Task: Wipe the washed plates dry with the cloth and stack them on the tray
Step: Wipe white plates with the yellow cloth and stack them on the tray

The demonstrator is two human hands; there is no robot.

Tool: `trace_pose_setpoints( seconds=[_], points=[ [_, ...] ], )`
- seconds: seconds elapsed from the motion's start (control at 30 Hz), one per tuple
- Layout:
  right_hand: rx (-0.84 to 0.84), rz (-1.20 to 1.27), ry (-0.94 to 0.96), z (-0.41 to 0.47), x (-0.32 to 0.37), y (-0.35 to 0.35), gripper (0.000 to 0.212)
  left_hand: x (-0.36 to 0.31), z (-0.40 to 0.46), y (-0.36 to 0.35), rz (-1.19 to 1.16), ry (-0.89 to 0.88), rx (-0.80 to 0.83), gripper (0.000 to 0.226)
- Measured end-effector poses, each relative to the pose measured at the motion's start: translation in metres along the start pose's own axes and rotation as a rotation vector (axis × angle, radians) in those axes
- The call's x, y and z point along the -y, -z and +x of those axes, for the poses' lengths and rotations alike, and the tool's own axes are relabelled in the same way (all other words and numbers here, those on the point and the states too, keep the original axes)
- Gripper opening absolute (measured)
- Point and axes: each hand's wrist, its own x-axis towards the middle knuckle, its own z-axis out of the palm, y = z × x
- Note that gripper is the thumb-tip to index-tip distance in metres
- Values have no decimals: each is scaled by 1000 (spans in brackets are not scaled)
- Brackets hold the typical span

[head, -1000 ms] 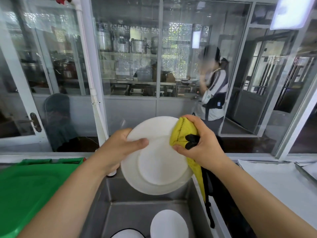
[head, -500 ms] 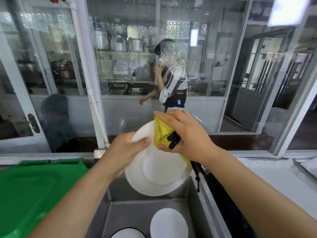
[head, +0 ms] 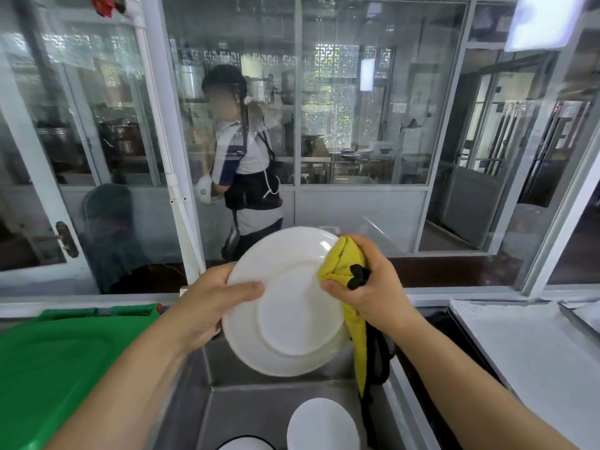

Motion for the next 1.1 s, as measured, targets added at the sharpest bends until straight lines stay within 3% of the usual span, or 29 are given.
trace_pose_setpoints(
  seconds=[0.13,0.2,0.27,0.4,0.5,0.63,0.8,1.1],
  points=[
    [95,-204,47,8,16,4,71,-11,5,-1,100,-1,65,32],
    [121,-320,107,12,25,7,75,-11,6,-4,115,-30,50,40],
    [160,-524,239,16,33,9,80,-9,6,-5,107,-62,1,47],
    [177,-953,520,24,47,0,86,-5,8,-17,58,-105,-107,39],
    [185,-1112,688,30,53,-6,84,-6,8,-25,11,-90,-123,43],
    [250,-833,554,39,48,2,73,-9,8,-25,-111,-96,-153,33],
    [145,-405,257,26,27,14,64,-8,9,-17,-299,-97,-303,36],
    [-3,-260,339,-31,0,-34,67,2,22,-30,-639,-77,-538,38]
  ],
)
